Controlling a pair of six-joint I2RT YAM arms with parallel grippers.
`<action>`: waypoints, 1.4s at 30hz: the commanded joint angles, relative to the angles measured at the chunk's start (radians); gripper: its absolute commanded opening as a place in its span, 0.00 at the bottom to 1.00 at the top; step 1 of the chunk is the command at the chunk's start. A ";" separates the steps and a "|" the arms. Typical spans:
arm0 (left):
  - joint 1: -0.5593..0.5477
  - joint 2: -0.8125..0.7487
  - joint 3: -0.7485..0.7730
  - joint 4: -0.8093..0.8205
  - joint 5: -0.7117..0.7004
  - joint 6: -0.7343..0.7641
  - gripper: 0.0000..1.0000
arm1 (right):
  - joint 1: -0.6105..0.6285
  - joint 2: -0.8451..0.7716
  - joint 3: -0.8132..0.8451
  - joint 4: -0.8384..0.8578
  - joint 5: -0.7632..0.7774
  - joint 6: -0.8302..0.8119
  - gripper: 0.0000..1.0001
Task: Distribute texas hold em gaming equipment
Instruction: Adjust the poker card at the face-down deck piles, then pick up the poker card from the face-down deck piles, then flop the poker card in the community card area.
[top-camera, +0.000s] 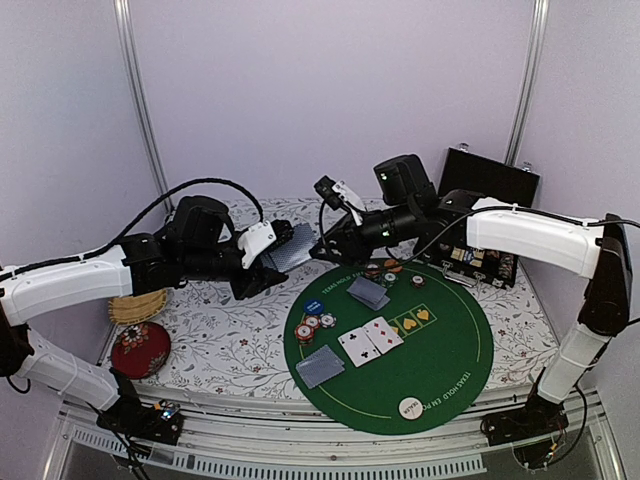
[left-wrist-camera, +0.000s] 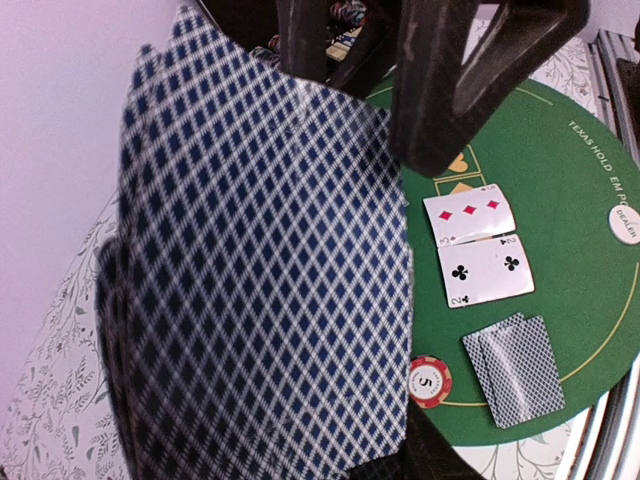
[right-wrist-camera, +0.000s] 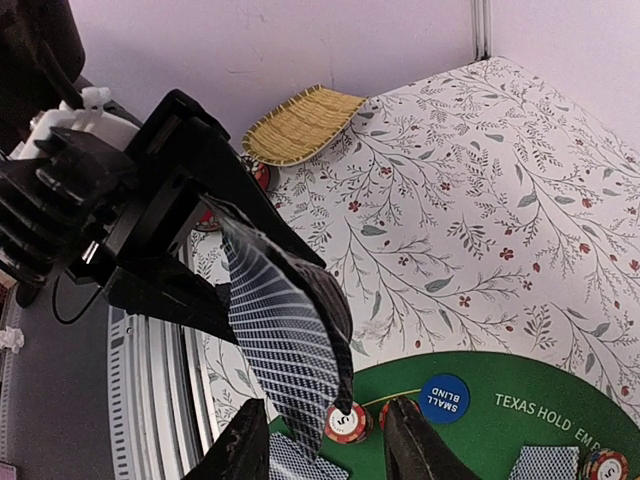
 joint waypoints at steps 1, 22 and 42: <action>0.001 -0.001 -0.002 0.022 0.011 -0.001 0.45 | -0.005 0.030 0.036 0.023 -0.012 -0.001 0.41; 0.001 0.001 -0.003 0.022 0.013 -0.001 0.45 | -0.032 -0.085 0.023 -0.039 -0.014 0.008 0.02; 0.000 0.004 0.000 0.018 0.004 0.000 0.45 | -0.167 -0.459 -0.426 -0.038 0.646 -0.685 0.01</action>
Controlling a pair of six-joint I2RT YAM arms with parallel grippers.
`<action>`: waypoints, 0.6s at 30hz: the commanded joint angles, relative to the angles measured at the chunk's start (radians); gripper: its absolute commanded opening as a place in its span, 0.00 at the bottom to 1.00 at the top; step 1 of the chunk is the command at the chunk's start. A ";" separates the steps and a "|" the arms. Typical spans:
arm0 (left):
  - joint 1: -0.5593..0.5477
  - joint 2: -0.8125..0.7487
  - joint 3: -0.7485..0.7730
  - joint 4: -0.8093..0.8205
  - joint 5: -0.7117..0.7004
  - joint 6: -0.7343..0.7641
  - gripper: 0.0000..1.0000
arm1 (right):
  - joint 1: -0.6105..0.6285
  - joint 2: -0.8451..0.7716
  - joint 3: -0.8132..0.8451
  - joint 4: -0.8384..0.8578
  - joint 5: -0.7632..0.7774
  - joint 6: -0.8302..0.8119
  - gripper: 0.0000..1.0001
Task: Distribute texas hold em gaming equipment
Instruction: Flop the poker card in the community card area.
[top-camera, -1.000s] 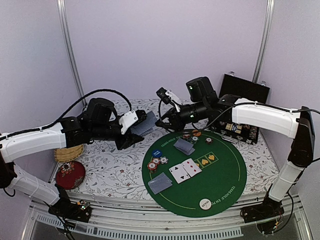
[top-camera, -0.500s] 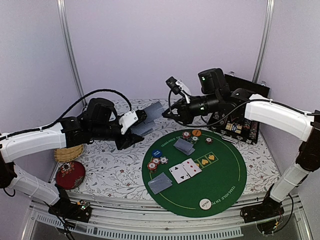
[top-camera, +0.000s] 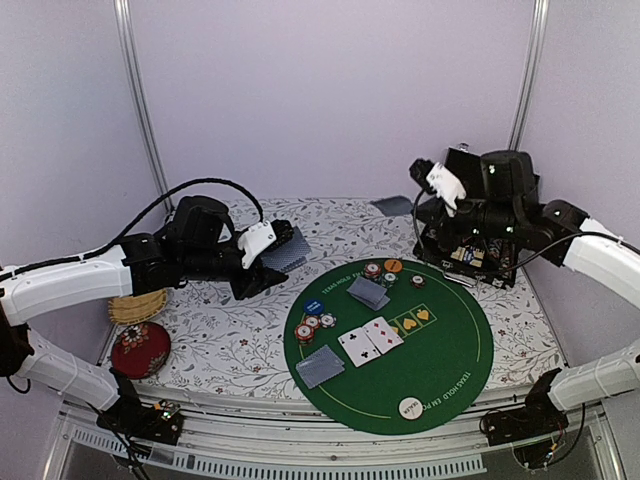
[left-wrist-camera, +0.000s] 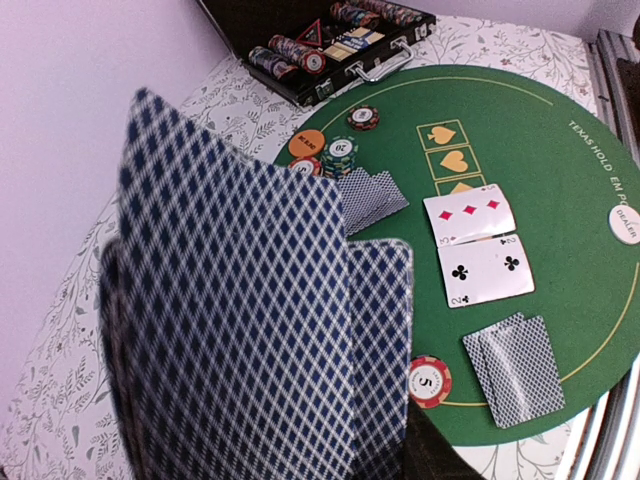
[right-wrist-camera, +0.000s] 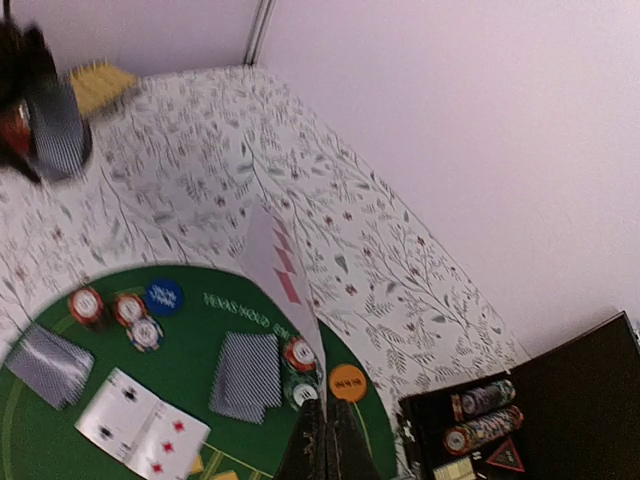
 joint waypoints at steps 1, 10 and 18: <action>0.000 0.004 0.000 0.018 0.005 0.000 0.45 | 0.002 0.033 -0.215 0.089 0.241 -0.345 0.02; -0.005 -0.006 0.000 0.016 0.014 -0.001 0.45 | -0.004 0.162 -0.452 0.421 0.181 -0.632 0.01; -0.009 -0.006 -0.001 0.018 0.012 -0.001 0.45 | -0.005 0.202 -0.578 0.431 0.118 -0.818 0.01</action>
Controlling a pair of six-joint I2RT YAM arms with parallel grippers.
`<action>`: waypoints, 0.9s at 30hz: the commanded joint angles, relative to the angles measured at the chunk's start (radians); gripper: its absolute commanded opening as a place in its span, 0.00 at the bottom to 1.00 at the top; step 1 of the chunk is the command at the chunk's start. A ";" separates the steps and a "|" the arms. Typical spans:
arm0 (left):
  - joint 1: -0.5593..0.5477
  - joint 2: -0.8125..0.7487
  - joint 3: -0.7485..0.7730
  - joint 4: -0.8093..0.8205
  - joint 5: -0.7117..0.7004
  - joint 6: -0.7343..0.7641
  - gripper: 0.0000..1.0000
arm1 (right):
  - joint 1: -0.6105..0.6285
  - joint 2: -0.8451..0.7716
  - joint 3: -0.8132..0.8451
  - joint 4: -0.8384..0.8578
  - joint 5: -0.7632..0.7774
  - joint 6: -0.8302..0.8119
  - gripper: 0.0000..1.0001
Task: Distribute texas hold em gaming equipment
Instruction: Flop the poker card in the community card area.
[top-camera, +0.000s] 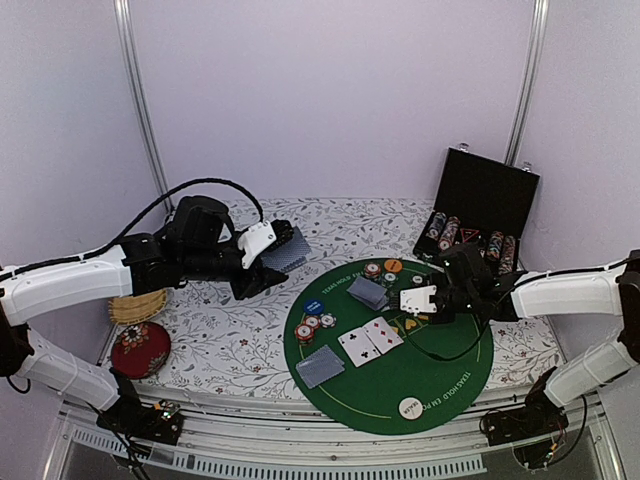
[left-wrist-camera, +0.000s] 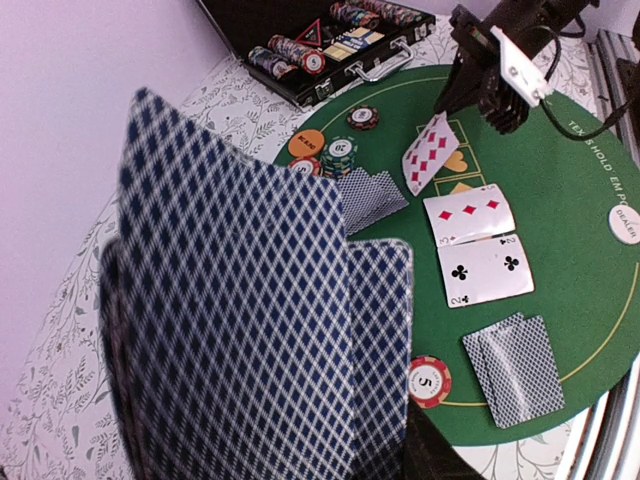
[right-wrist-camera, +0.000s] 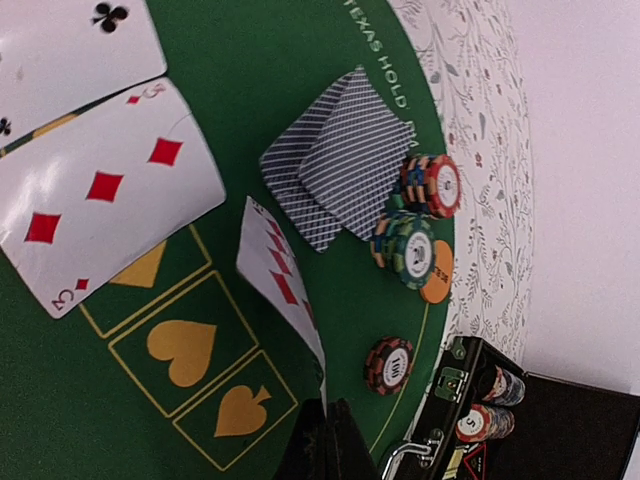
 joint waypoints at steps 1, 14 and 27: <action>-0.005 -0.004 -0.001 0.018 0.013 0.000 0.45 | -0.006 0.030 -0.055 0.076 -0.043 -0.126 0.01; -0.004 0.000 -0.001 0.016 0.007 0.001 0.45 | -0.008 0.089 -0.104 0.009 -0.047 -0.275 0.02; -0.004 0.004 -0.003 0.018 0.005 0.003 0.46 | 0.014 0.047 -0.160 0.027 -0.038 -0.404 0.02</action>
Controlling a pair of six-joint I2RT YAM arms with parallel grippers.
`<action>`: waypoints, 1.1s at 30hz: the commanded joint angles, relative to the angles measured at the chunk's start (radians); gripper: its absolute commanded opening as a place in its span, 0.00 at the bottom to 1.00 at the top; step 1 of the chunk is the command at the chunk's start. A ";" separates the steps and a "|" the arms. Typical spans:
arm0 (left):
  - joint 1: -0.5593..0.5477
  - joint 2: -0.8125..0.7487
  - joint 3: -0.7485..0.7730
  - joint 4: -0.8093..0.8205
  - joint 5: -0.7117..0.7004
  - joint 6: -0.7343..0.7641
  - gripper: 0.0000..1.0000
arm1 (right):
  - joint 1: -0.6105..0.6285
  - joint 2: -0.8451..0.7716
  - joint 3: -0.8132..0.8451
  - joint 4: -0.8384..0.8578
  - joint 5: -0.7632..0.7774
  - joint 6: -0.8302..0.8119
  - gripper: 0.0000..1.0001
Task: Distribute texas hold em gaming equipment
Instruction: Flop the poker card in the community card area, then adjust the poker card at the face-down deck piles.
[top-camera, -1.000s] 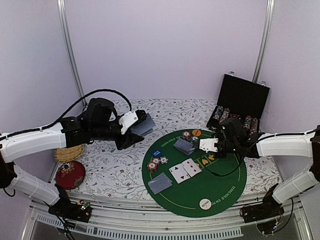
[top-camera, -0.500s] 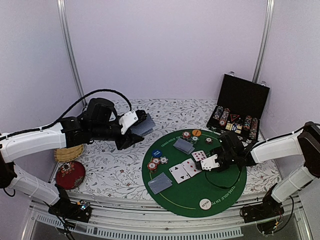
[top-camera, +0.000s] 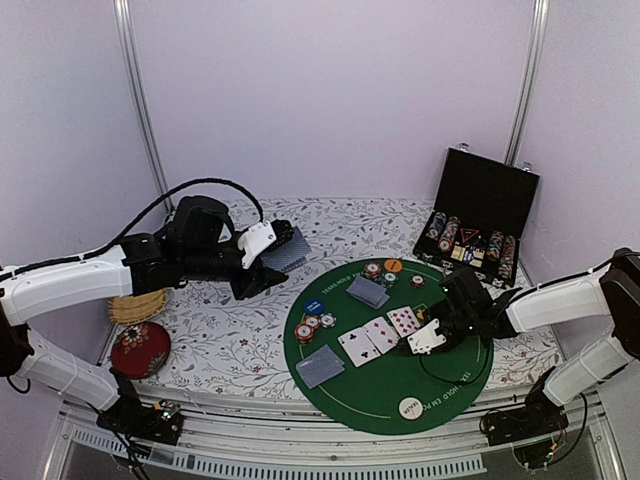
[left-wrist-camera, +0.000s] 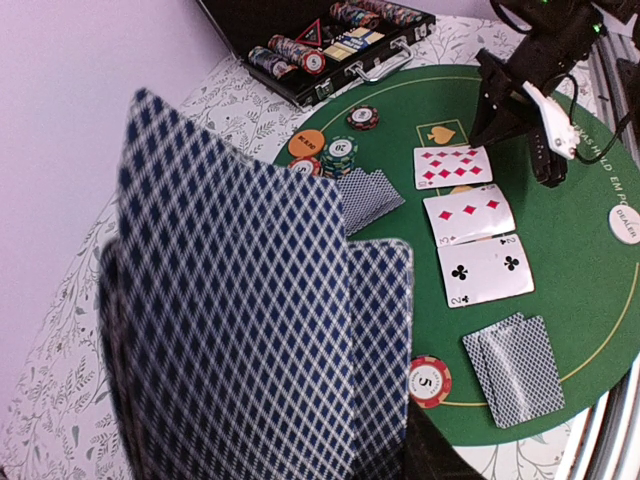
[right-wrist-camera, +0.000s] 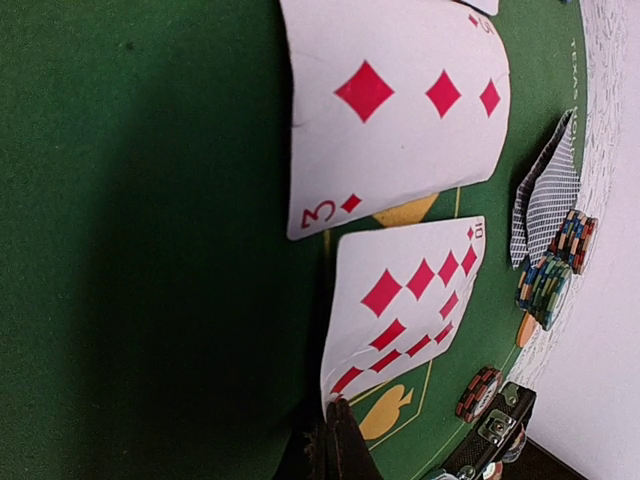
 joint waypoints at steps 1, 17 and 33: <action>-0.004 0.004 -0.003 0.017 0.005 0.003 0.46 | 0.012 -0.002 -0.022 0.017 0.011 -0.048 0.02; -0.003 0.010 -0.004 0.019 0.010 0.003 0.45 | 0.064 -0.190 -0.040 0.003 0.080 -0.026 0.99; -0.006 0.018 0.000 0.016 0.015 -0.001 0.46 | 0.047 0.009 0.673 0.144 -0.597 1.438 0.99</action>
